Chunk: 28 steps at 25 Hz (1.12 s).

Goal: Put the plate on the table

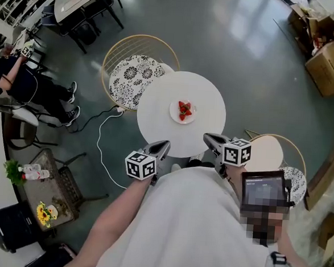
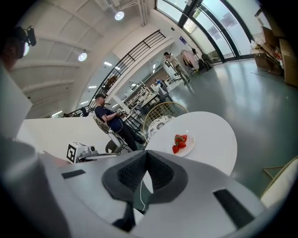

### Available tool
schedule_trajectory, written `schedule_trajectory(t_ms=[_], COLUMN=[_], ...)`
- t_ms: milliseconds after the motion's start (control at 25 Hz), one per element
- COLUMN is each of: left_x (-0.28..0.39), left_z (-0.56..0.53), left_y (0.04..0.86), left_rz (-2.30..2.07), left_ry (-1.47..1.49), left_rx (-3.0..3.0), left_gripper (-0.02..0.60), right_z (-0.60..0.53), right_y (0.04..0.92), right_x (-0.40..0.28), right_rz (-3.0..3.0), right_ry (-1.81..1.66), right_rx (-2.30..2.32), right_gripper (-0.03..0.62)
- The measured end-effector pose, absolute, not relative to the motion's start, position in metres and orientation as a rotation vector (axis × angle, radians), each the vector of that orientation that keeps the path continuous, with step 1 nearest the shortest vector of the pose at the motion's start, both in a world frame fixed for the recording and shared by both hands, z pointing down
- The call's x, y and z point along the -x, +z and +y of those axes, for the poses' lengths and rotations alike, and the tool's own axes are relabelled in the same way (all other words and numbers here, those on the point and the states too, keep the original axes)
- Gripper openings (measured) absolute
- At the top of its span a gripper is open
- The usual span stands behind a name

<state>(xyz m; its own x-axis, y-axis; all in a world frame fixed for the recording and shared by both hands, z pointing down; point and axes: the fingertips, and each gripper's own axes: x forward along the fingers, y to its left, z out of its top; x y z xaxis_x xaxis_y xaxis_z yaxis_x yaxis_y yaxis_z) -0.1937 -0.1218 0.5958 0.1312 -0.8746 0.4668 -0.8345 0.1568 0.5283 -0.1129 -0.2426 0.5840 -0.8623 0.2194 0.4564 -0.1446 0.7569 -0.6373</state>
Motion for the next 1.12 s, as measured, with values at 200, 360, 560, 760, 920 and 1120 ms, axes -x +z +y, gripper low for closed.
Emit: schedule_trajectory(t_ms=[200, 360, 560, 760, 920, 1120], left_x=[0.181, 0.175, 0.163, 0.167, 0.164, 0.164], left_z=[-0.106, -0.099, -0.093, -0.084, -0.079, -0.065], left_y=[0.596, 0.595, 0.593, 0.592, 0.597, 0.598], left_rz=[-1.668, -1.654, -1.624, -1.628, -1.617, -1.621], left_ry=[-0.067, -0.064, -0.049, -0.050, -0.040, -0.058], left_rx=[-1.670, -1.684, -1.723, -1.728, -1.722, -1.718], left_gripper=[0.005, 0.005, 0.005, 0.005, 0.005, 0.005], right_z=[-0.222, -0.212, -0.203, -0.192, -0.186, -0.172], right_y=[0.583, 0.584, 0.587, 0.586, 0.583, 0.589], right_x=[0.093, 0.083, 0.073, 0.078, 0.075, 0.073], right_rz=[-2.455, -2.460, -2.466, -2.469, -2.470, -2.444], right_ry=[0.928, 0.933, 0.950, 0.929, 0.923, 0.890], right_rx=[0.058, 0.043, 0.009, 0.015, 0.002, -0.002], right_gripper=[0.005, 0.005, 0.005, 0.005, 0.005, 0.005])
